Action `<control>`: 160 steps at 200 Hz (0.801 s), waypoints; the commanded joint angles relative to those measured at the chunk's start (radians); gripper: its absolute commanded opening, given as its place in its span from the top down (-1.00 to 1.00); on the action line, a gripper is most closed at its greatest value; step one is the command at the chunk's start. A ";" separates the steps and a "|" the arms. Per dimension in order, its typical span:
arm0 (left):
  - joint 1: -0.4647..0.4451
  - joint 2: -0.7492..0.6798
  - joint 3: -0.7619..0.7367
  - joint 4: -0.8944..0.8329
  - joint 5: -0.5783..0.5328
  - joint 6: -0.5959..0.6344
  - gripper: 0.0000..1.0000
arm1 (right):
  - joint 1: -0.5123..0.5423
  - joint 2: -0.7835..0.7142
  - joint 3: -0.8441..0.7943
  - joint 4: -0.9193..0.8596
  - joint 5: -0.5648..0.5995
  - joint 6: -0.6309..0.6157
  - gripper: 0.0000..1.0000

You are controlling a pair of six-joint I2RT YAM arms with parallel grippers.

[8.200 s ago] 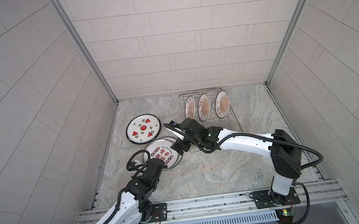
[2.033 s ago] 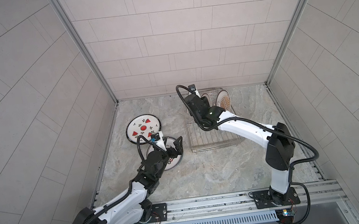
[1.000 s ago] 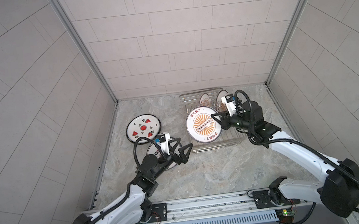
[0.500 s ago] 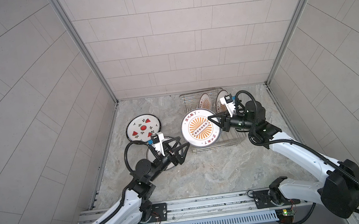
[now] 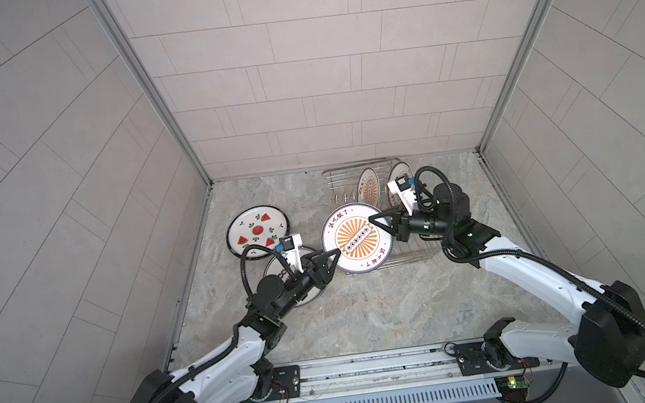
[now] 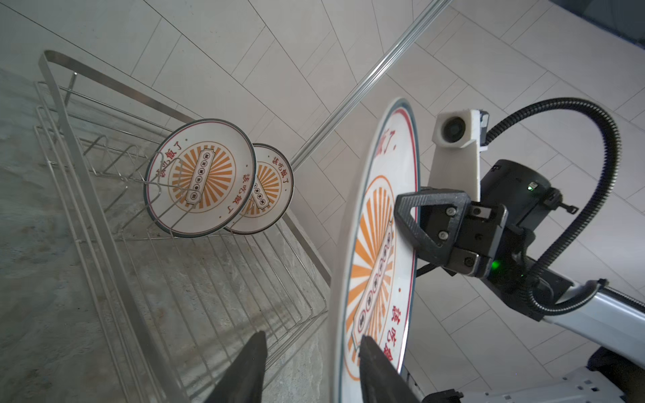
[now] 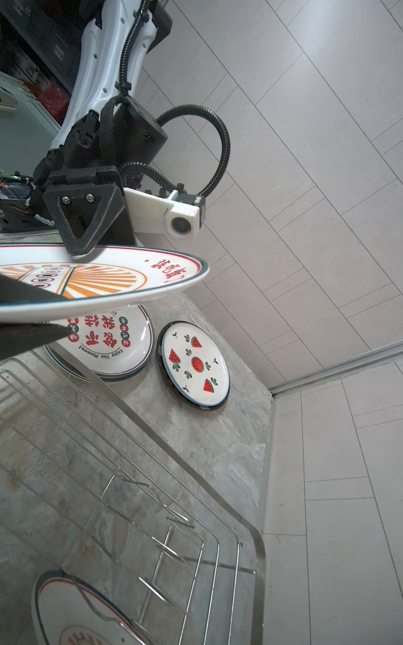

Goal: Unload the plates from the dish rack
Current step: 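Close the left gripper on the plate rim while right still holds it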

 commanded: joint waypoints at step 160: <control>0.001 0.128 0.029 0.221 0.038 -0.144 1.00 | 0.024 -0.015 0.073 -0.102 0.068 -0.074 0.60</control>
